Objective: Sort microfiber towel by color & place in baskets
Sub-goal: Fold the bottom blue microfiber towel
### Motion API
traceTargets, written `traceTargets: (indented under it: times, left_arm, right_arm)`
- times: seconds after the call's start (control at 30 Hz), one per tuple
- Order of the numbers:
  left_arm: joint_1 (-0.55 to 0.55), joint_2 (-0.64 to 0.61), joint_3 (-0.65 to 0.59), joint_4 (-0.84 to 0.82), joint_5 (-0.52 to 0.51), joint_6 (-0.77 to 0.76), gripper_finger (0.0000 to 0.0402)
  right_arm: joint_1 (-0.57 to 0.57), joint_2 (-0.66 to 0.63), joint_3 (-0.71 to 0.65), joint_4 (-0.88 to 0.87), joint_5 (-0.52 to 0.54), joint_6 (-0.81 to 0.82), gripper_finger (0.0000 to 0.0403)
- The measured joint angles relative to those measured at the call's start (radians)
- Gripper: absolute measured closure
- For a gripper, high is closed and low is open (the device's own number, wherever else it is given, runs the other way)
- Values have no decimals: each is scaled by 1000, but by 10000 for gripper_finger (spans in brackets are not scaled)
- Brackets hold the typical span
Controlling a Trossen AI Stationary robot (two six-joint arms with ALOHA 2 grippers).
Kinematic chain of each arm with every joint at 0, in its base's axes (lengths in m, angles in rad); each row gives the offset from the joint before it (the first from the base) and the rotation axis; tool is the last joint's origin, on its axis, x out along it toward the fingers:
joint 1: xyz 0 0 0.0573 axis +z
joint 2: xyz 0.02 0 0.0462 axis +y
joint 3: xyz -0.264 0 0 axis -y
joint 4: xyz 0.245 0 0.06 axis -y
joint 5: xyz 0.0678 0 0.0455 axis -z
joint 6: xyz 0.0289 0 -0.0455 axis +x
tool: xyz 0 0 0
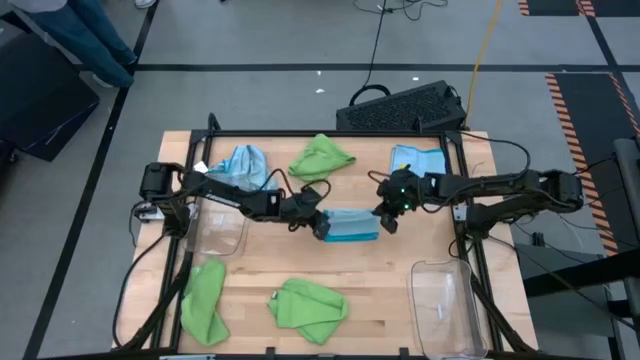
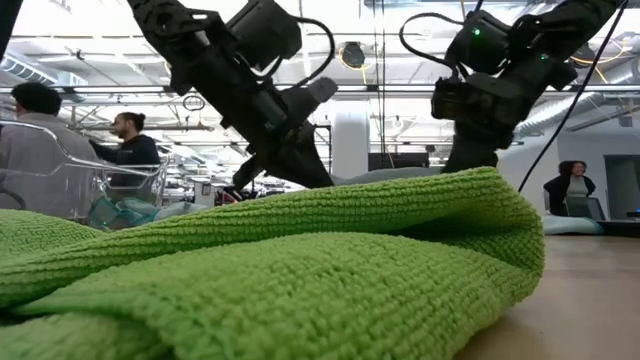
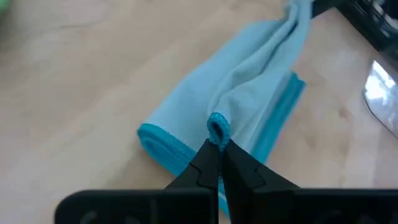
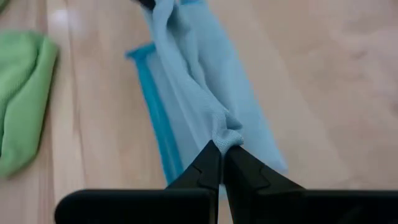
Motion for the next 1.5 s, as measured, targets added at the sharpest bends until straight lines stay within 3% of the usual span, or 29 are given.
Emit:
traceTargets:
  times: [0.13, 0.27, 0.37, 0.5, 0.67, 0.83, 0.93, 1.1, 1.23, 1.5]
  left_arm:
    - [-29, 0, 1, 11, 0, 23, 374]
    - [-39, 23, 1, 6, -11, 33, 356]
    - [-37, 42, 0, 7, -7, 24, 337]
    - [-38, 42, 0, 9, 25, 16, 291]
    - [-28, -13, 0, -10, 64, 13, 231]
    - [-21, -56, 1, 36, 67, -7, 208]
    - [-23, -57, 1, 44, 31, 2, 206]
    - [-27, -50, 1, 2, 18, 26, 206]
    - [-33, -83, 0, -51, 25, 25, 206]
    - [-18, -296, 1, -347, 125, 20, 206]
  right_arm:
    - [45, 17, 0, -43, 18, -20, 397]
    - [72, 57, 0, -41, 154, 24, 389]
    - [81, 84, 0, -25, 182, 35, 365]
    - [104, 102, 0, -26, 136, 63, 313]
    - [121, 78, 0, 5, 4, 112, 241]
    - [148, 47, 0, 75, -52, 186, 206]
    - [168, 43, 0, 102, 11, 182, 203]
    - [260, 65, 4, 158, 199, 1, 209]
    - [328, 128, 92, 135, 288, -105, 210]
    - [345, 439, 413, 16, 261, -256, 210]
